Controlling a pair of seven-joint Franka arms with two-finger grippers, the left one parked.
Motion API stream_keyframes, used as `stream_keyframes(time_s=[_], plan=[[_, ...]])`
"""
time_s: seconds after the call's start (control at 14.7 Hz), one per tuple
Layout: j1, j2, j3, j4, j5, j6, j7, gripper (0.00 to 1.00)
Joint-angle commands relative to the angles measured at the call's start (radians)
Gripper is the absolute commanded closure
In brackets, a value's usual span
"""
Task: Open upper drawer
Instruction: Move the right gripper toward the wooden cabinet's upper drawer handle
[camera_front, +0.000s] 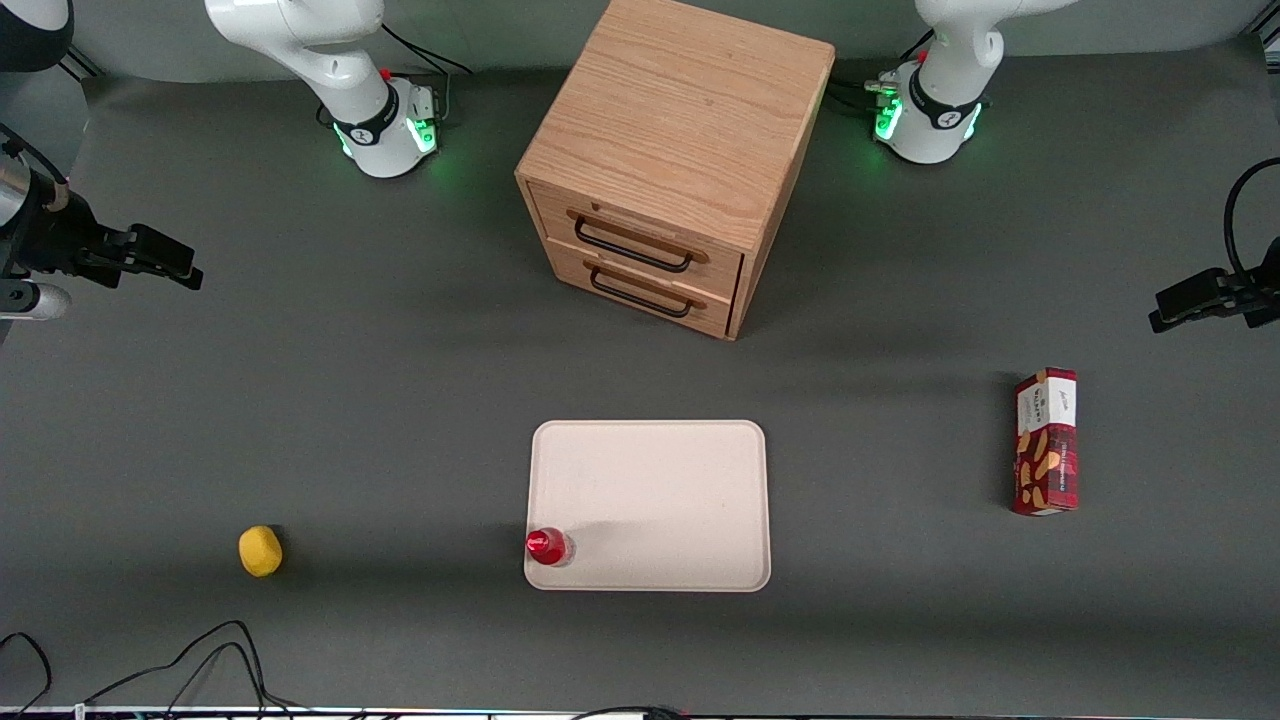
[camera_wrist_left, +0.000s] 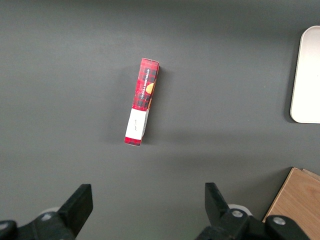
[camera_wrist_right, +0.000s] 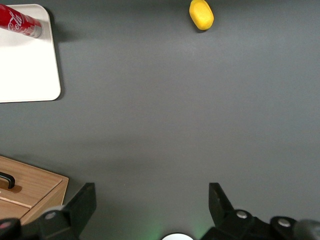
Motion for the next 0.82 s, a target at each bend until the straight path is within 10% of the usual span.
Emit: stream_keyframes(time_s=[0.0,0.75], plan=[[-0.016,-0.023,0.010,-0.021,-0.008,0.016,-0.023,0.00],[0.165,-0.002,0.011,-0.006,0.050,0.038,-0.018,0.00]])
